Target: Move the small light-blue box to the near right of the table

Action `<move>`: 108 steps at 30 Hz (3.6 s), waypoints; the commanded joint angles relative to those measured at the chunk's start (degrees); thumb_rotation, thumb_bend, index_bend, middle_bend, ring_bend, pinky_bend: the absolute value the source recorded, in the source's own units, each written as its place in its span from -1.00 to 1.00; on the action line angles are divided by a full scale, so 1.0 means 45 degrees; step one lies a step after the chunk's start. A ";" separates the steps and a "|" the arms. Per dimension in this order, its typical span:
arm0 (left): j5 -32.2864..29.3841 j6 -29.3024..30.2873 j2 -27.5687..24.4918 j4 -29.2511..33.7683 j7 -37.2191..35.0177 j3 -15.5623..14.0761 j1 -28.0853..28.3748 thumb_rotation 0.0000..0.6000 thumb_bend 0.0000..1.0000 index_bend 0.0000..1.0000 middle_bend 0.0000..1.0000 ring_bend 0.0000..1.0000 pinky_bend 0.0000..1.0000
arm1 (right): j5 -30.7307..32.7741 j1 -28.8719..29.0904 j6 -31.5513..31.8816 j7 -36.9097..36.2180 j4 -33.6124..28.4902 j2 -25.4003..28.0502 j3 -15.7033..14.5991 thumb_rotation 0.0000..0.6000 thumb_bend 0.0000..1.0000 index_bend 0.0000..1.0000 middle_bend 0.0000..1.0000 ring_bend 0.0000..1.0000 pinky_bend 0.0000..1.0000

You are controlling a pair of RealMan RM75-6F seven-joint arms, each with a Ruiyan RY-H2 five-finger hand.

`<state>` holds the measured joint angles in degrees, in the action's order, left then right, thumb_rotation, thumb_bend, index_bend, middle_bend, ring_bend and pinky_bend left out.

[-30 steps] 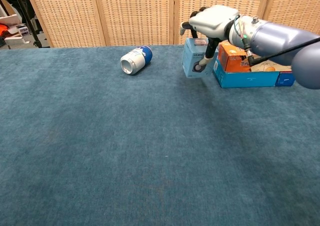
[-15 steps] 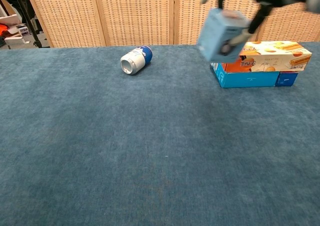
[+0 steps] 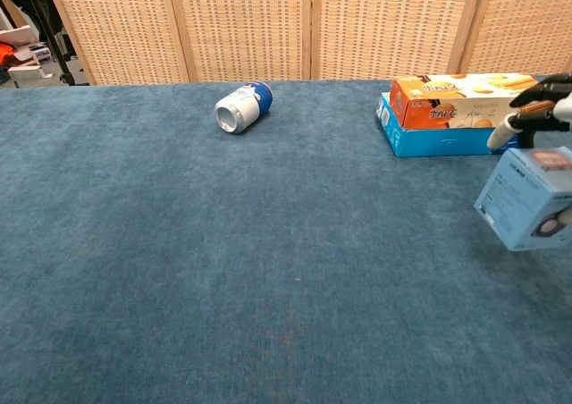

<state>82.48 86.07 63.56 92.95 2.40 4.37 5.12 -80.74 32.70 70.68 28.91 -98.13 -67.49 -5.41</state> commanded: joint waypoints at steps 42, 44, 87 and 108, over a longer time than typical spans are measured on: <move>-0.0131 0.0039 -0.0048 0.0025 -0.0053 0.0088 -0.0098 1.00 -1.00 -1.00 -1.00 -1.00 -1.00 | -0.1694 0.0410 -0.3617 -0.6605 0.1339 0.0310 0.0762 1.00 -0.42 -1.00 -1.00 -1.00 -0.86; -0.0186 0.0065 -0.0033 0.0001 -0.0039 0.0125 -0.0107 1.00 -1.00 -1.00 -1.00 -1.00 -1.00 | -0.1630 0.0478 -0.3698 -0.6500 0.1678 0.0050 0.0853 1.00 -0.30 -1.00 -0.99 -1.00 -0.86; -0.0031 0.0085 0.0004 -0.0032 0.0005 0.0058 -0.0136 1.00 -1.00 -1.00 -1.00 -1.00 -1.00 | -0.0509 0.1931 -0.7208 -1.2210 0.0629 0.1868 0.1614 1.00 -1.00 -1.00 -1.00 -1.00 -0.95; 0.0041 0.0104 0.0077 -0.0015 0.0179 0.0021 -0.0138 1.00 -1.00 -1.00 -1.00 -1.00 -1.00 | 0.0296 0.0006 -0.3966 -0.6335 -0.0930 0.1234 0.1233 1.00 -1.00 -1.00 -1.00 -1.00 -1.00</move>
<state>82.65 86.53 63.91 92.88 3.21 4.46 4.51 -80.83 33.47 52.46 -2.28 -102.64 -60.18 0.74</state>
